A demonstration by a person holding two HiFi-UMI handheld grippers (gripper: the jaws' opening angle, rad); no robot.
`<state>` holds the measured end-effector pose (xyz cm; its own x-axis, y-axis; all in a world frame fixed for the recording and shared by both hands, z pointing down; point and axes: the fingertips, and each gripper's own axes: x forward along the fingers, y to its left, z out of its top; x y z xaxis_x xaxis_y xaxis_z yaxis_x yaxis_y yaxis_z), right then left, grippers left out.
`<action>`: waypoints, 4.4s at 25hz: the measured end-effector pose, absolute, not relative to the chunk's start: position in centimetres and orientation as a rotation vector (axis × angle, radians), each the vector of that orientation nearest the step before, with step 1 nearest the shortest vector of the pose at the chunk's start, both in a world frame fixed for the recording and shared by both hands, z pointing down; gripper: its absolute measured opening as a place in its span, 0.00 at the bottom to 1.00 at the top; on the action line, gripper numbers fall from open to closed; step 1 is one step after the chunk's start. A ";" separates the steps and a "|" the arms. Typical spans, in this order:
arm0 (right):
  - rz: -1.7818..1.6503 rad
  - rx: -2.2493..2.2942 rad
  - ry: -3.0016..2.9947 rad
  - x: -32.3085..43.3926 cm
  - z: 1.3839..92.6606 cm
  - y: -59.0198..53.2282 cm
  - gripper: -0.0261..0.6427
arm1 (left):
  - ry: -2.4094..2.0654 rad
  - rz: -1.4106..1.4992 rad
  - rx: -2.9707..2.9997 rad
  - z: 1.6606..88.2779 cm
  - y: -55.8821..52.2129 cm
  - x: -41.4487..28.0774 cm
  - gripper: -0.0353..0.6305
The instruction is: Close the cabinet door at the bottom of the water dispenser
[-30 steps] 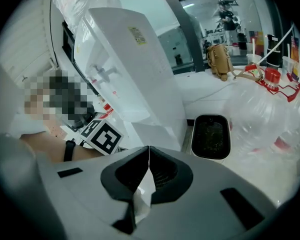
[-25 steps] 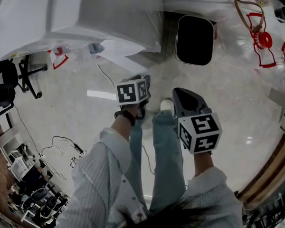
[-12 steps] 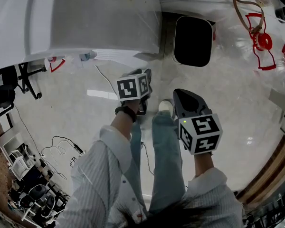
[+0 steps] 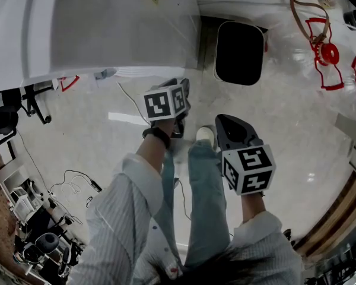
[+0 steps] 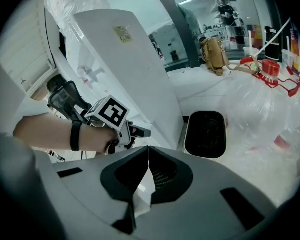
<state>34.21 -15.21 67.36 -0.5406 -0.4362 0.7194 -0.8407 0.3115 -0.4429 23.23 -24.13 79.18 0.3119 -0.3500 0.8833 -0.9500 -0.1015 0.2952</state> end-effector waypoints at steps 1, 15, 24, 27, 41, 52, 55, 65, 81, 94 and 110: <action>1.140 1.126 -2.112 34.2 67.4 -15.2 0.06 | -1.202 0.801 1.643 79.2 -24.3 23.3 0.27; 1.152 1.126 -2.106 34.8 68.3 -15.4 0.06 | -1.224 0.806 1.705 78.9 -27.0 24.4 0.27; 1.133 1.136 -2.092 34.8 67.9 -14.8 0.06 | -1.212 0.790 1.713 78.1 -26.1 24.3 0.27; 1.102 1.143 -2.094 34.4 66.6 -14.6 0.06 | -1.199 0.779 1.728 76.6 -25.3 24.3 0.27; 0.933 1.299 -2.134 27.0 53.2 -12.6 0.06 | -1.052 0.679 1.902 61.9 -17.3 19.1 0.26; 0.647 1.291 -2.420 12.9 31.9 -10.8 0.06 | -1.102 0.444 2.244 36.6 -13.8 7.8 0.22; 0.533 1.262 -2.514 9.7 26.1 -9.6 0.06 | -1.119 0.368 2.337 30.1 -12.4 5.1 0.20; 0.302 1.139 -2.730 2.9 14.7 -3.5 0.06 | -1.103 0.184 2.494 17.6 -5.0 -0.5 0.12; 0.209 1.101 -2.792 0.2 10.4 -1.9 0.06 | -1.190 0.100 2.624 11.4 -2.6 -3.2 0.07; 0.212 1.097 -2.773 -0.9 10.8 -2.8 0.06 | -1.174 0.105 2.594 12.6 -3.4 -3.9 0.07; 0.234 1.064 -2.777 -1.8 11.0 -2.6 0.06 | -1.163 0.263 2.693 11.8 -5.3 -5.9 0.07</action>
<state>-1.81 -2.63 11.04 -0.7347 -0.6473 0.2029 -0.6722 0.7350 -0.0891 -5.85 -5.32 11.84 0.6754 -0.6979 0.2385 -0.7326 -0.6720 0.1082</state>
